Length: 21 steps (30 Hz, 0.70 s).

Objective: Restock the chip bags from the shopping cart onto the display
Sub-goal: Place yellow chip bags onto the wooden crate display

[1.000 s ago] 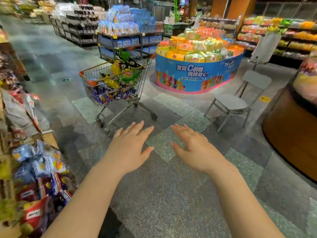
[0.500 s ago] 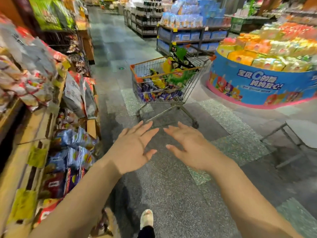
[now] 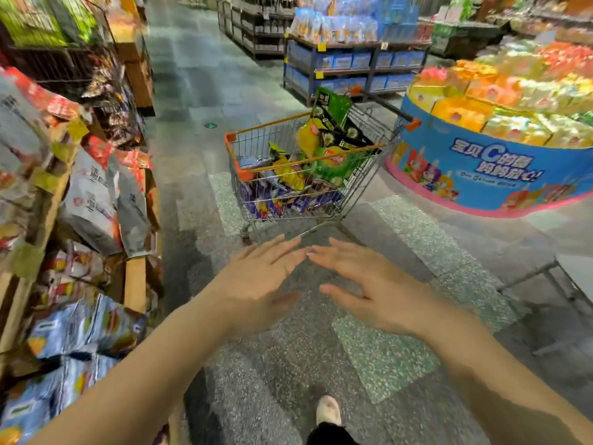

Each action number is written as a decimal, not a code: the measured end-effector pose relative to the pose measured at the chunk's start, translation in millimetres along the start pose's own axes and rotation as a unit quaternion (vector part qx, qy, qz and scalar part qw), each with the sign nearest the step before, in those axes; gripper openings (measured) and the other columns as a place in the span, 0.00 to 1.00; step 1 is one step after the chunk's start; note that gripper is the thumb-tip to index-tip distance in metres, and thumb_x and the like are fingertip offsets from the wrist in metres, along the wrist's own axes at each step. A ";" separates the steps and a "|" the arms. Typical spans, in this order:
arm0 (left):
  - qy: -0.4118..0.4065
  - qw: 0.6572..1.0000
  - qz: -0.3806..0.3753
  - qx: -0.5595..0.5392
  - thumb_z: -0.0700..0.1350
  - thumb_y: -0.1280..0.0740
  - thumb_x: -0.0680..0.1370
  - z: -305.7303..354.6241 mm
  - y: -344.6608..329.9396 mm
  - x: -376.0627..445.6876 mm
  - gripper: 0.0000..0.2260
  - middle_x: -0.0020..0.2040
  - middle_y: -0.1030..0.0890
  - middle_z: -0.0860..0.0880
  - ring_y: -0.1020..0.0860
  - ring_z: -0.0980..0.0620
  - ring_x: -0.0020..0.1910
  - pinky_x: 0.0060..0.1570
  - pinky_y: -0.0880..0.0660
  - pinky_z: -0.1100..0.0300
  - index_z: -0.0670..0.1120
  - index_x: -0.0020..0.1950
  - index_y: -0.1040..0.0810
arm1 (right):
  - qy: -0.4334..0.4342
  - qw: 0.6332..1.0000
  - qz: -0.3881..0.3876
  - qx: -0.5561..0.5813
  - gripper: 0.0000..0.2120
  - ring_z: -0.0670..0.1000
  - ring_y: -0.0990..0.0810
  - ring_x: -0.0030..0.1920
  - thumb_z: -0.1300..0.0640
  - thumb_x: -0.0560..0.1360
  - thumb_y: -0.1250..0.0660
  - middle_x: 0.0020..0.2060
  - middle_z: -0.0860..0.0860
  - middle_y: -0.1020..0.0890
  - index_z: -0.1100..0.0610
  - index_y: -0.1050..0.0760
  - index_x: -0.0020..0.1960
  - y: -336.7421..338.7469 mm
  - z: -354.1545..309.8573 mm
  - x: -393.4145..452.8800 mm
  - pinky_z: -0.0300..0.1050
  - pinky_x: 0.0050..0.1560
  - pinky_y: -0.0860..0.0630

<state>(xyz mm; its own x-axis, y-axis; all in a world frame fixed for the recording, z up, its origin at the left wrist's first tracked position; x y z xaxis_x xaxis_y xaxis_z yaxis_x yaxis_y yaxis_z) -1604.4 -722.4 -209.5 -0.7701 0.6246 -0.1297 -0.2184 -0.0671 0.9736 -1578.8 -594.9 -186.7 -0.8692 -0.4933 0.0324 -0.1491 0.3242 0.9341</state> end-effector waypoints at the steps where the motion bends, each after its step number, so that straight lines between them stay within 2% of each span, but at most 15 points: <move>1: -0.002 1.000 0.007 -0.007 0.59 0.46 0.80 -6.8 2.5 18.6 0.30 0.77 0.59 0.59 0.60 0.57 0.76 0.75 0.56 0.52 0.57 0.77 0.59 | -0.006 1.000 -0.004 0.006 0.33 0.42 0.48 0.74 0.36 0.74 0.51 0.74 0.45 0.38 0.50 0.40 0.75 0.4 16.1 13.6 0.31 0.70 0.59; 3: 0.007 1.000 0.021 -0.011 0.58 0.45 0.80 -22.8 7.5 57.1 0.31 0.77 0.58 0.58 0.59 0.56 0.76 0.75 0.57 0.52 0.57 0.77 0.58 | -0.011 1.000 0.011 0.020 0.32 0.43 0.47 0.74 0.36 0.75 0.50 0.73 0.43 0.38 0.49 0.40 0.75 6.2 48.8 43.7 0.39 0.73 0.54; 5: 0.033 0.999 0.026 -0.020 0.58 0.44 0.80 -39.2 11.3 94.9 0.31 0.78 0.57 0.57 0.57 0.55 0.77 0.74 0.59 0.55 0.57 0.77 0.57 | -0.025 0.999 0.013 0.041 0.27 0.43 0.48 0.75 0.42 0.79 0.43 0.71 0.39 0.40 0.48 0.41 0.75 13.9 84.6 73.5 0.42 0.75 0.52; 8: 0.051 0.997 0.041 -0.033 0.59 0.44 0.80 -56.7 23.1 154.2 0.31 0.78 0.55 0.55 0.55 0.53 0.77 0.75 0.53 0.51 0.56 0.77 0.56 | -0.029 0.998 0.001 0.060 0.25 0.44 0.49 0.76 0.49 0.80 0.41 0.74 0.41 0.41 0.47 0.43 0.75 28.3 139.3 117.7 0.39 0.73 0.55; 11: 0.096 0.995 0.038 -0.014 0.56 0.43 0.81 -77.2 45.6 214.0 0.31 0.78 0.57 0.56 0.56 0.53 0.77 0.75 0.54 0.52 0.57 0.77 0.58 | -0.019 0.998 0.015 0.056 0.25 0.40 0.50 0.73 0.48 0.80 0.42 0.75 0.43 0.41 0.48 0.43 0.76 56.3 189.6 162.9 0.34 0.70 0.56; 14: 0.098 0.993 0.060 -0.017 0.57 0.43 0.80 -94.4 72.1 267.8 0.30 0.78 0.55 0.56 0.54 0.54 0.77 0.74 0.54 0.53 0.58 0.77 0.57 | -0.012 0.999 0.026 0.045 0.26 0.35 0.50 0.69 0.46 0.81 0.44 0.74 0.41 0.41 0.47 0.45 0.76 85.0 229.8 203.0 0.32 0.67 0.58; 17: 0.107 0.992 0.065 -0.003 0.56 0.43 0.80 -119.1 86.7 310.5 0.29 0.78 0.53 0.55 0.51 0.52 0.77 0.74 0.51 0.52 0.58 0.77 0.54 | 0.005 0.997 0.064 0.052 0.24 0.38 0.44 0.70 0.48 0.80 0.41 0.72 0.45 0.35 0.51 0.39 0.75 104.9 259.5 238.3 0.35 0.73 0.52; 18: 0.114 0.991 0.064 -0.006 0.56 0.43 0.80 -128.8 89.7 322.4 0.29 0.78 0.53 0.54 0.49 0.51 0.77 0.75 0.49 0.51 0.58 0.77 0.53 | 0.010 0.995 0.079 0.062 0.24 0.37 0.42 0.69 0.49 0.80 0.40 0.70 0.45 0.33 0.52 0.37 0.74 108.5 268.2 249.9 0.33 0.73 0.50; 20: 0.118 0.991 0.068 -0.019 0.57 0.42 0.80 -148.4 94.5 345.4 0.29 0.78 0.53 0.54 0.48 0.50 0.77 0.74 0.47 0.50 0.58 0.77 0.53 | 0.006 0.994 0.084 0.076 0.24 0.35 0.42 0.68 0.51 0.80 0.39 0.69 0.43 0.33 0.53 0.37 0.74 109.6 285.5 275.3 0.29 0.71 0.50; 21: 0.115 0.991 0.070 -0.022 0.57 0.42 0.80 -158.3 96.2 356.8 0.29 0.78 0.52 0.54 0.48 0.50 0.77 0.74 0.46 0.50 0.59 0.77 0.53 | -0.002 0.994 0.080 0.078 0.24 0.38 0.42 0.70 0.51 0.80 0.39 0.70 0.44 0.34 0.52 0.38 0.74 107.7 294.1 289.1 0.33 0.72 0.48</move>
<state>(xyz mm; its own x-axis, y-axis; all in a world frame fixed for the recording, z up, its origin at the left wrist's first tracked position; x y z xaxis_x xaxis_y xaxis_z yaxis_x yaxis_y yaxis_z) -1995.1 -629.2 -191.9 -0.9101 0.4126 -0.0392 -0.1224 -0.1774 0.9765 -1984.9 -465.2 -181.3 -0.8900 -0.4211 0.1746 -0.0795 0.5206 0.8501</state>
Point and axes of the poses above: each hand's wrist, its own x-axis towards the middle knuckle, its own y-axis out of the back of the hand, z = x × y, the point moved 7 cm from there along x, towards the middle knuckle
